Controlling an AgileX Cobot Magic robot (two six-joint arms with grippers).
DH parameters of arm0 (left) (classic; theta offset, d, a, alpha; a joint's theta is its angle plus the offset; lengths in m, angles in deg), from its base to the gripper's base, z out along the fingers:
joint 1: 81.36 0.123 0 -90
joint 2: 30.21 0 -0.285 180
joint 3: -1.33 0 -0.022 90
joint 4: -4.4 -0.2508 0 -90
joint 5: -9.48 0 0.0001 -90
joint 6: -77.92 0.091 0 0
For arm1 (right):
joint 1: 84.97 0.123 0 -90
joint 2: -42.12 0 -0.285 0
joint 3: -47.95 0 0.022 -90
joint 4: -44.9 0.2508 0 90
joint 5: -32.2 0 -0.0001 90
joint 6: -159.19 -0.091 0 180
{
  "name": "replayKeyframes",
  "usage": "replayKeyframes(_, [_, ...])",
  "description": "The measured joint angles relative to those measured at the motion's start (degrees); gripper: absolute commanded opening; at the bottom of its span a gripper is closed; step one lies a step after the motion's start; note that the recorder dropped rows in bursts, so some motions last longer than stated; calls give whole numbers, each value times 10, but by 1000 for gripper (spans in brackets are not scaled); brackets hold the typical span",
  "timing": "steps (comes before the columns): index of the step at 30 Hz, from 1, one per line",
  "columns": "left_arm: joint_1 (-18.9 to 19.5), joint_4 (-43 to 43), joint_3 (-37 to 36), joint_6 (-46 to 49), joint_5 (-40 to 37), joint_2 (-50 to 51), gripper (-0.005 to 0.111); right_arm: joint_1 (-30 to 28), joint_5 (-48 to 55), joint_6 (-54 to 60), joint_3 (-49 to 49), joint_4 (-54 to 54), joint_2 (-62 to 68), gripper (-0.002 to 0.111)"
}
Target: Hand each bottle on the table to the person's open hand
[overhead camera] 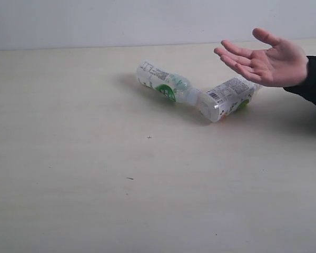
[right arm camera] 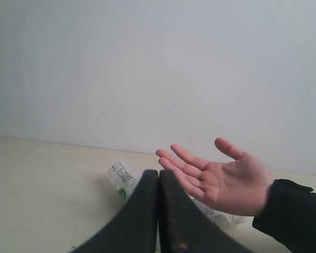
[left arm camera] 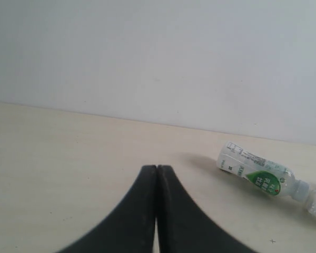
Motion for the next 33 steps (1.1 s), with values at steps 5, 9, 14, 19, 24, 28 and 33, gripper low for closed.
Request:
replayKeyframes(5, [0, 0, 0, 0, 0, 0, 2, 0, 0, 0, 0, 0, 0, 0])
replayKeyframes(9, [0, 0, 0, 0, 0, 0, 2, 0, -1, 0, 0, 0, 0, 0])
replayKeyframes(14, [0, 0, 0, 0, 0, 0, 2, 0, -1, 0, 0, 0, 0, 0])
replayKeyframes(19, [0, -2, 0, 0, 6, 0, 2, 0, -1, 0, 0, 0, 0, 0])
replayKeyframes(24, [0, -2, 0, -48, 50, 0, 2, 0, -1, 0, 0, 0, 0, 0])
replayKeyframes(28, [0, -2, 0, -61, 97, 0, 2, 0, -1, 0, 0, 1, 0, 0])
replayKeyframes(33, [0, -2, 0, -88, 261, -1, 2, 0, -1, 0, 0, 1, 0, 0])
